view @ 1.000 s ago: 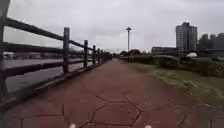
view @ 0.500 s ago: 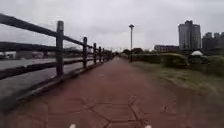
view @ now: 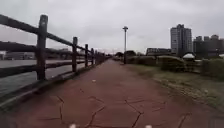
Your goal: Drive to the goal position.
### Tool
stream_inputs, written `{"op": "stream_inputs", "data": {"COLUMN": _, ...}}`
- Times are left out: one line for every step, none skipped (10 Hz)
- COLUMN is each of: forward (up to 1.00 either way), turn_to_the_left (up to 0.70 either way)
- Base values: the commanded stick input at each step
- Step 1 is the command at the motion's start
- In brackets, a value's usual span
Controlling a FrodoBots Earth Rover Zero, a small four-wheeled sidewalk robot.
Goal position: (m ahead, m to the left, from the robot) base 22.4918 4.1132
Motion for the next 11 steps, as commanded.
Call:
{"op": "stream_inputs", "data": {"forward": 1.0, "turn_to_the_left": 0.0}}
{"op": "stream_inputs", "data": {"forward": 1.0, "turn_to_the_left": 0.0}}
{"op": "stream_inputs", "data": {"forward": 1.0, "turn_to_the_left": 0.0}}
{"op": "stream_inputs", "data": {"forward": 1.0, "turn_to_the_left": 0.0}}
{"op": "stream_inputs", "data": {"forward": 1.0, "turn_to_the_left": 0.0}}
{"op": "stream_inputs", "data": {"forward": 1.0, "turn_to_the_left": 0.0}}
{"op": "stream_inputs", "data": {"forward": 1.0, "turn_to_the_left": 0.0}}
{"op": "stream_inputs", "data": {"forward": 1.0, "turn_to_the_left": 0.0}}
{"op": "stream_inputs", "data": {"forward": 1.0, "turn_to_the_left": 0.0}}
{"op": "stream_inputs", "data": {"forward": 1.0, "turn_to_the_left": 0.0}}
{"op": "stream_inputs", "data": {"forward": 1.0, "turn_to_the_left": 0.0}}
